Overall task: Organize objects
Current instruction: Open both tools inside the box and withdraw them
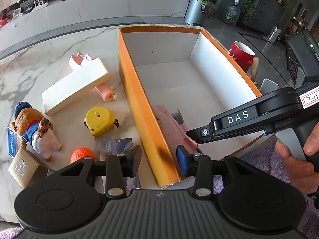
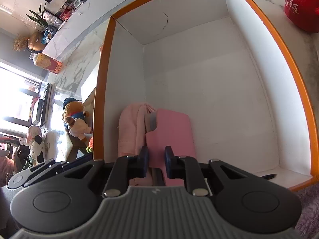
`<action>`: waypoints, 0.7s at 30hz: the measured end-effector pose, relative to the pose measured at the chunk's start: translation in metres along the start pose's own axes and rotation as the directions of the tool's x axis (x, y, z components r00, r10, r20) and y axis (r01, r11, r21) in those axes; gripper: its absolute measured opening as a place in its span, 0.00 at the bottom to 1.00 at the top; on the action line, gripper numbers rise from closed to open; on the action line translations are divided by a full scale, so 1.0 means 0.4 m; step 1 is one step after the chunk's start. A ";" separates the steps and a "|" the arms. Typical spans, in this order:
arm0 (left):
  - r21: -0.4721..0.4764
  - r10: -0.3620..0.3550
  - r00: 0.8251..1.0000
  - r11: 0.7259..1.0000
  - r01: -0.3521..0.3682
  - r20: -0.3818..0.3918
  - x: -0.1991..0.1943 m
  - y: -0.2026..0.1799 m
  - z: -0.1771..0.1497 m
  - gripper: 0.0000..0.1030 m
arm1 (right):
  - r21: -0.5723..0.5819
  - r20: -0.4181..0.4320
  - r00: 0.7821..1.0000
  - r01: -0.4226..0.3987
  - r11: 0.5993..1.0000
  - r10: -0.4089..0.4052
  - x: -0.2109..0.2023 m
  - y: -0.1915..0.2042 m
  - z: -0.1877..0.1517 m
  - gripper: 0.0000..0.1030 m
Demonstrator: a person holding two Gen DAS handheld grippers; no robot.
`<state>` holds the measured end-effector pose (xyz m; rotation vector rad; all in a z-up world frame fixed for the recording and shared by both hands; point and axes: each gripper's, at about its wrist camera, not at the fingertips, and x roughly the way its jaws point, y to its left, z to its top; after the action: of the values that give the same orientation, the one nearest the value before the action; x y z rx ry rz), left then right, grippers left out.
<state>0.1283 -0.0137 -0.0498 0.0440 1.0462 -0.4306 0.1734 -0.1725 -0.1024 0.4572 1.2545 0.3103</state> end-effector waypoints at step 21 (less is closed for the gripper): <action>-0.029 -0.010 0.999 1.000 0.011 0.048 -0.062 0.019 -0.010 0.44 | -0.042 0.049 0.998 0.033 0.999 -0.031 -0.039 -0.015 0.002 0.20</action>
<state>0.1172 0.0023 -0.0323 0.0017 1.0060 -0.4237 0.1694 -0.1851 -0.0922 0.4048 1.2053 0.2968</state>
